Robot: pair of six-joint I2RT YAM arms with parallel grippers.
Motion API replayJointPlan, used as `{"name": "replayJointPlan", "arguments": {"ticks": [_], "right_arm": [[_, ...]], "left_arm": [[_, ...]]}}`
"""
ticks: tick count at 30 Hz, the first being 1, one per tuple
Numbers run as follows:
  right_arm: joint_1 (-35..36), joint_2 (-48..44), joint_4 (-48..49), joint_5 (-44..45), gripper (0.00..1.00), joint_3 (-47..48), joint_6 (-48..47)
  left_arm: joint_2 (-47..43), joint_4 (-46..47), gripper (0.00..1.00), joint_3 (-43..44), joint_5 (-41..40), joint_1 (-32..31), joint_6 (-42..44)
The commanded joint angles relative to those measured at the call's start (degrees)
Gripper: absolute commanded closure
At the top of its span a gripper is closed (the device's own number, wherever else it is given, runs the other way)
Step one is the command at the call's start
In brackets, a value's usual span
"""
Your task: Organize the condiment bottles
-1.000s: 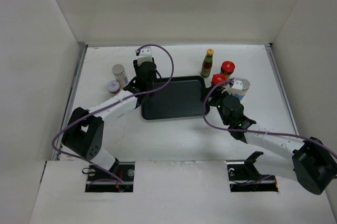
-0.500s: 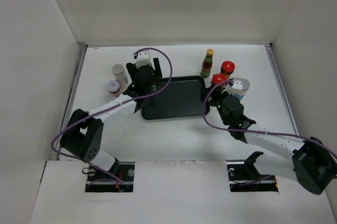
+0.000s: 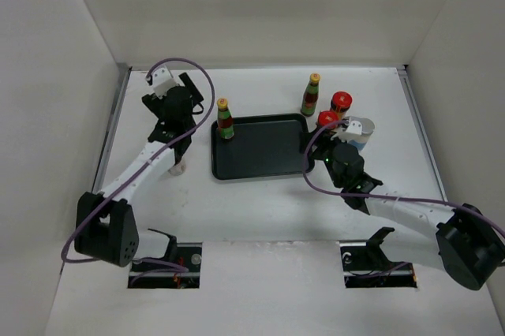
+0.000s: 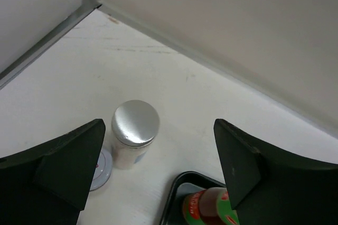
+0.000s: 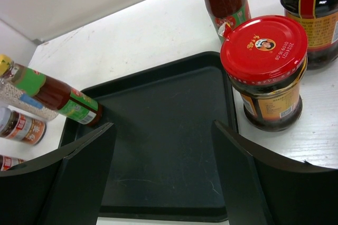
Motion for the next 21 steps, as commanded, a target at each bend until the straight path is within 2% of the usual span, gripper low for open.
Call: {"name": "replayJointPlan", "arguments": {"ticks": [1,15,21], "right_arm": [[0.1,0.4,3.2,-0.6,0.2,2.1,0.1],[0.4,1.7,2.7,-1.2,0.19,3.0,-0.5],[0.4,0.4,2.7,-1.3,0.19,2.6,-0.4]], "left_arm": [[5.5,-8.7,0.15,4.1,4.4,2.7,-3.5],[18.6,-4.6,0.17,10.0,3.9,6.3,0.5],[21.4,-4.0,0.4,10.3,4.6,7.4,-0.2]]}}
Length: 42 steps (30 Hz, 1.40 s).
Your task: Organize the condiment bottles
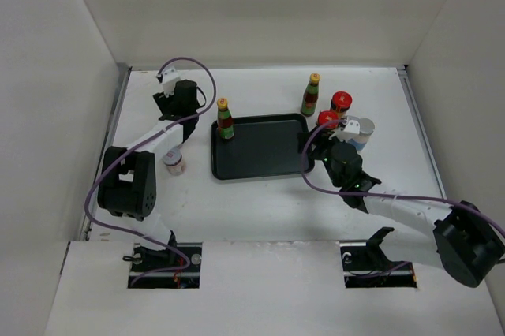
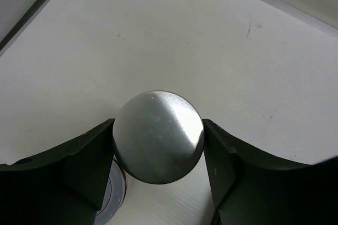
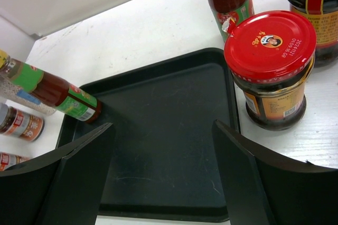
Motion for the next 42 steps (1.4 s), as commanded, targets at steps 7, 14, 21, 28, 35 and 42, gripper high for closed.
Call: {"name": "replayJointPlan", "arguments": {"ticks": [7,14,21,28,35,42], "right_arm": [[0.3,-1.0,3.1,-0.6,0.19,1.9,-0.3],[0.2,0.0,3.2,-0.6,0.19,2.0,-0.1],[-0.1,0.0,2.9,-0.7,0.19,2.0,0.1],[0.3,0.3,2.7,-0.3,0.19,2.5,-0.5],[-1.1,-4.1,3.4,0.9,0.2,0.0,0.1],[-2.1,-4.8,3.5,1.8,0.2,-0.6,0.5]], "left_arm": [[-7.2,6.1,0.59,-1.9,-0.2,0.2,-1.1],[-24.5,17.0,0.59,-8.9,-4.3,-3.9,2.1],[-35.9,18.3,0.58,-13.3,-12.3,-12.5,7.4],[-41.7,21.4,0.58,-10.4,-8.8,-22.6,10.4],[-31.0,21.2,0.56,-3.4,-2.7,-33.4,12.7],[-17.9,21.8,0.56,-3.1,-2.3,-34.5,11.3]]}}
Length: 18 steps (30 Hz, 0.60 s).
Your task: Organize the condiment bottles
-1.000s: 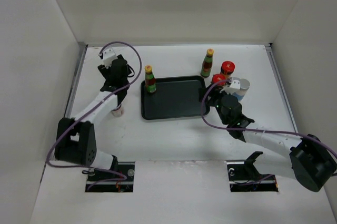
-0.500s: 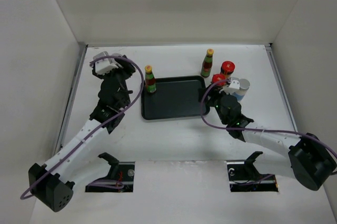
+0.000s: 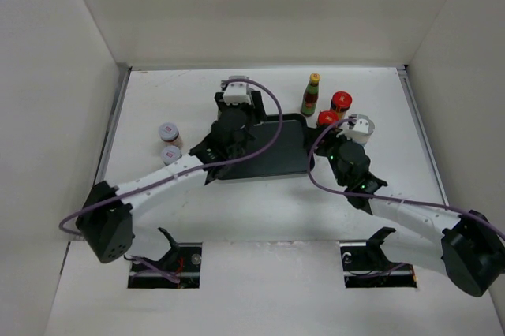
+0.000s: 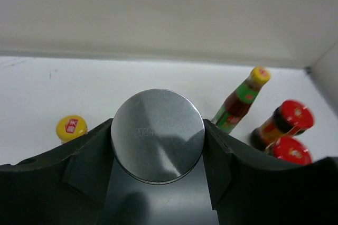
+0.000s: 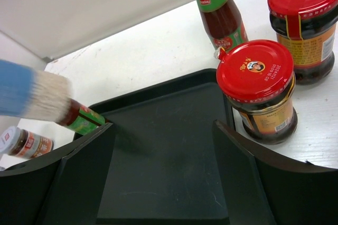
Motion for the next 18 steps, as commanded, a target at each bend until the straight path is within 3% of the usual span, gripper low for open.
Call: {"name": "replayJointPlan", "arguments": {"ticks": [1,10,18], "right_arm": [[-0.6,-0.8,2.9,1.0,0.2,-0.4,0.7],[-0.6,0.0,3.1,1.0,0.2,-0.3,0.9],[-0.7,1.3,3.1,0.0,0.19,0.3,1.1]], "left_arm": [[3.8,5.6,0.56,1.8,0.5,0.5,-0.5],[15.5,15.1,0.56,-2.5,-0.9,2.9,-0.7],[20.1,19.7,0.55,-3.8,-0.2,5.5,-0.6]]}}
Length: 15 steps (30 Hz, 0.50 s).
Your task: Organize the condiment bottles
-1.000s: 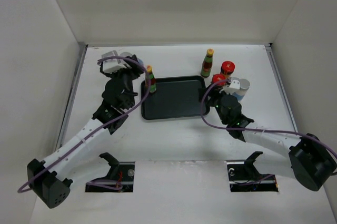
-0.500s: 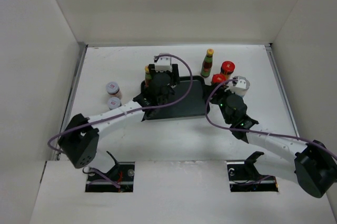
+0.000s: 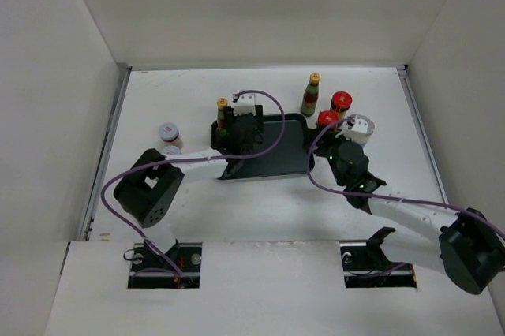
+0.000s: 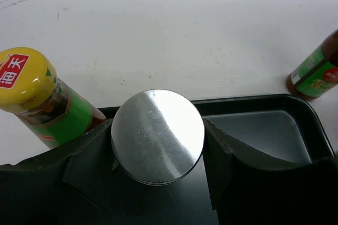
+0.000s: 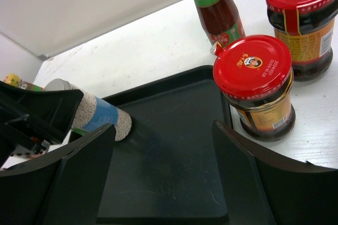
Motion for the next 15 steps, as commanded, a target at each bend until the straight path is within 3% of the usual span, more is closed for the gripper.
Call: {"name": "replayJointPlan", "arguments": {"ticks": [1,4,7,9,12,15], "right_arm": [[-0.2,0.8,3.1,0.0,0.19,0.6,0.6],[-0.2,1.5,3.1,0.0,0.19,0.7,0.8],[-0.2,1.7,3.0,0.0,0.19,0.9,0.5],[-0.2,1.6,3.1,0.0,0.18,0.8,0.8],[-0.2,1.6,3.0,0.0,0.16,0.9,0.5],[-0.2,1.6,3.1,-0.1,0.15,0.7,0.8]], "left_arm": [[-0.6,10.4,0.54,0.9,-0.3,1.0,-0.2],[0.3,10.3,0.45,0.9,-0.1,1.3,-0.5],[0.6,10.4,0.24,0.9,1.4,1.1,-0.7],[0.0,9.9,0.16,0.9,2.0,0.8,-0.7],[-3.0,9.8,0.1,0.3,2.1,0.0,-0.2],[-9.1,9.1,0.11,-1.4,1.4,-1.0,0.5]]}}
